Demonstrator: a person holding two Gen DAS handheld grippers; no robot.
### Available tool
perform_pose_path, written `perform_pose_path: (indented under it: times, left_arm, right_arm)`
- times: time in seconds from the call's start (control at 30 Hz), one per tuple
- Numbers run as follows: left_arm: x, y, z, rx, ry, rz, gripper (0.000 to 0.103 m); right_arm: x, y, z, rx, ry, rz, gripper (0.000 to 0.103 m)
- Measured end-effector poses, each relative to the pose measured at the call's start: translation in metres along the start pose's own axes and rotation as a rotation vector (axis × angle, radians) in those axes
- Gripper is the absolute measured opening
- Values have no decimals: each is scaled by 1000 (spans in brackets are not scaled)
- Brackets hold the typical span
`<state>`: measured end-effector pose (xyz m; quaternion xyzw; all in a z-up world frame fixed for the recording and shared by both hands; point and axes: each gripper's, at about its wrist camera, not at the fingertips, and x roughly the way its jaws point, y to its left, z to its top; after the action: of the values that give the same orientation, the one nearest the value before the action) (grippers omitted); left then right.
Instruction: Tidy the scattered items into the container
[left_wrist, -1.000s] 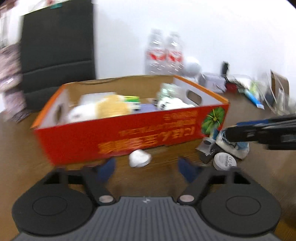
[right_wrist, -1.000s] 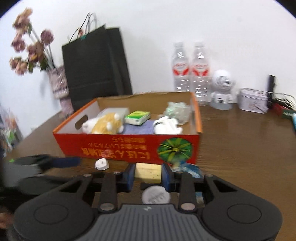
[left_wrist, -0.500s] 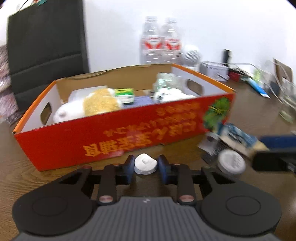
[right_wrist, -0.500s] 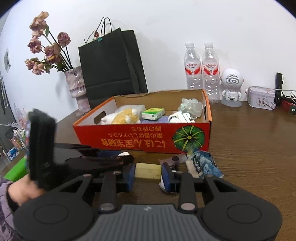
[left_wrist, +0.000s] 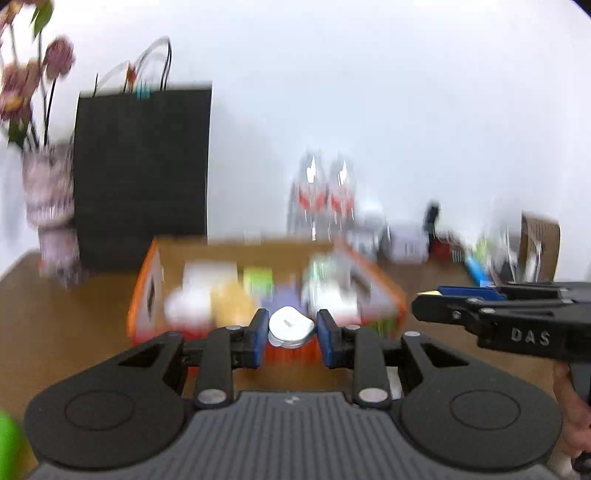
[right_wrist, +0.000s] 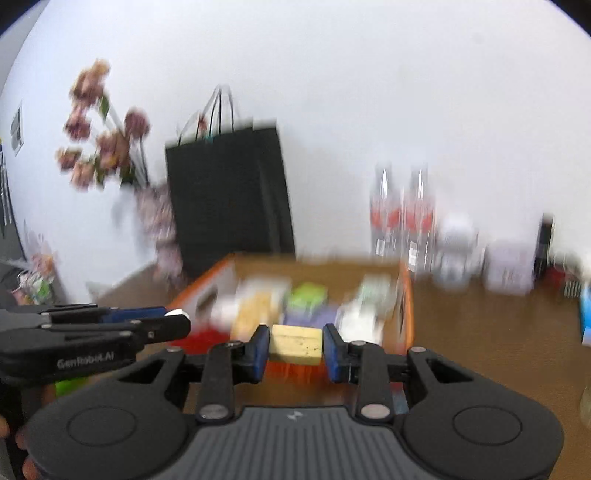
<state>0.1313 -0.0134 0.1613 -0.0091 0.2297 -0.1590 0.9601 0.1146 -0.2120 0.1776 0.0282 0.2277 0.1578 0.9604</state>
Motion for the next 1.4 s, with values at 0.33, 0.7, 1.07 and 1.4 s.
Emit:
perform_pose_path:
  times: [0.33,0.7,1.07,1.4]
  left_arm:
    - [187,8,68,-69,387,28,29]
    - [233,11,26,-45,451,17,66]
    - [179,32,56,-41,491,165,96]
    - [98,37,65,-43,460,268,103]
  right_arm:
    - [159,-57,107,76,338,-174,30]
    - [244,-97,53,107,473,-231,36]
    - [186,-70,81,101,491,-183,69]
    - [127,-24,76,106,554,-135,85]
